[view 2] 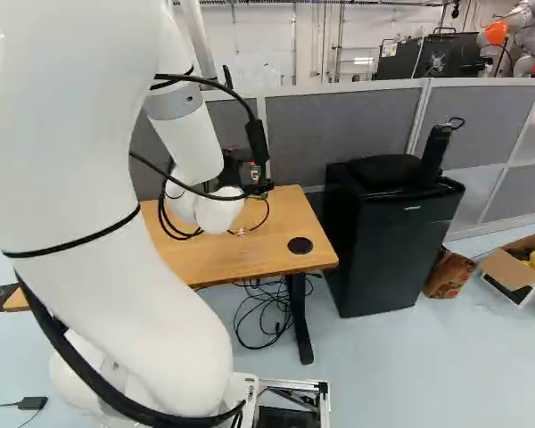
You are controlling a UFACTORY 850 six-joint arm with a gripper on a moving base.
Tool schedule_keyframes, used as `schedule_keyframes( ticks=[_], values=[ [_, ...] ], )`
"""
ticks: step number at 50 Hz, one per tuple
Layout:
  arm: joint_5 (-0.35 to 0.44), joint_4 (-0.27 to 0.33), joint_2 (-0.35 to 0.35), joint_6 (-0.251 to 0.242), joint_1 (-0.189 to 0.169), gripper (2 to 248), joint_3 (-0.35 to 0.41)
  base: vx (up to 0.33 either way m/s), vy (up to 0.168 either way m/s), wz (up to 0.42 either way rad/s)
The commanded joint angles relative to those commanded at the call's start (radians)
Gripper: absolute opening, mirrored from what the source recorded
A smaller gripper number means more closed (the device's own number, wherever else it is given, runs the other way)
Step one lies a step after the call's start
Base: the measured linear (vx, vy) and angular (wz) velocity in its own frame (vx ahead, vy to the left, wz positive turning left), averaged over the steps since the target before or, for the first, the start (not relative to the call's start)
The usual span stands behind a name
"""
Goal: Pick up the green bottle from the table
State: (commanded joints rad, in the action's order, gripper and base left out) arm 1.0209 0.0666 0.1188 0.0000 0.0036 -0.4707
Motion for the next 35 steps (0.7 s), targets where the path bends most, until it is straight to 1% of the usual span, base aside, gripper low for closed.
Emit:
schedule_keyframes(
  ticks=[7, 20, 35],
  values=[
    [0.016, 0.003, 0.033, 0.0, 0.001, 247, -0.036, 0.0, 0.0, 0.0],
    [0.02, 0.004, 0.093, 0.0, 0.003, 247, -0.104, 0.0, 0.0, 0.0],
    [-0.004, 0.004, 0.162, 0.0, 0.005, 247, -0.184, 0.0, 0.0, 0.0]
  ],
)
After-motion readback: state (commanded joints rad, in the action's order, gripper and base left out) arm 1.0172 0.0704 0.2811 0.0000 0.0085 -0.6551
